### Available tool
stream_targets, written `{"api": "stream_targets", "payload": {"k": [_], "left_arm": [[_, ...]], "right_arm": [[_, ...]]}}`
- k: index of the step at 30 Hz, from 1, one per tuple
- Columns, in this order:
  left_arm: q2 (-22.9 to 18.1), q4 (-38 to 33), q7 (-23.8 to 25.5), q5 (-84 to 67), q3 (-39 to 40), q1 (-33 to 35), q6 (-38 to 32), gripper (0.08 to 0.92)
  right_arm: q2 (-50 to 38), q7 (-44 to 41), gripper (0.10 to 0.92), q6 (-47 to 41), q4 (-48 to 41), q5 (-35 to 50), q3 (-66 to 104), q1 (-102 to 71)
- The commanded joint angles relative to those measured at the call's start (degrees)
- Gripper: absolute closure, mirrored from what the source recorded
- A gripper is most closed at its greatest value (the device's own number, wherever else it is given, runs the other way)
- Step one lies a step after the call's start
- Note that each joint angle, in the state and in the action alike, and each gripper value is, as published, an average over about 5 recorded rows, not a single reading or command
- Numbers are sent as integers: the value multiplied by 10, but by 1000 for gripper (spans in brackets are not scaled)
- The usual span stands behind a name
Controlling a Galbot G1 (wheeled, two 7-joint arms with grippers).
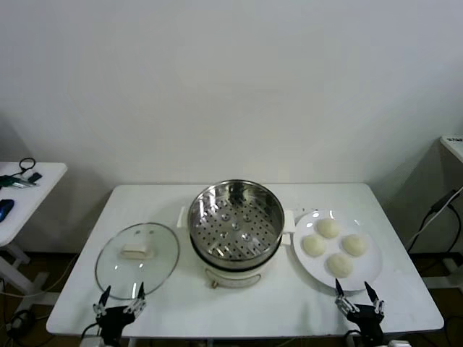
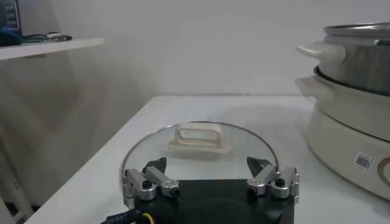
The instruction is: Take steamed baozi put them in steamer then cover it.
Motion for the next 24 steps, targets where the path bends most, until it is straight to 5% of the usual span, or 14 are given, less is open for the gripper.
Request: {"api": "stream_targets", "payload": {"k": [1, 12, 19, 24], "left_arm": [[-1, -3, 0, 1, 2, 0, 2, 177], [1, -13, 0, 1, 5, 7, 2, 177], [3, -19, 0, 0, 5, 13, -4, 177], [4, -17, 0, 0, 4, 15, -7, 177]], "right_arm": [[-3, -4, 203, -38, 14, -19, 6, 10], [-174, -53, 203, -212, -46, -50, 13, 255], [-376, -238, 203, -275, -141, -99, -125, 431], [-484, -390, 203, -233, -216, -161, -303, 597]]}}
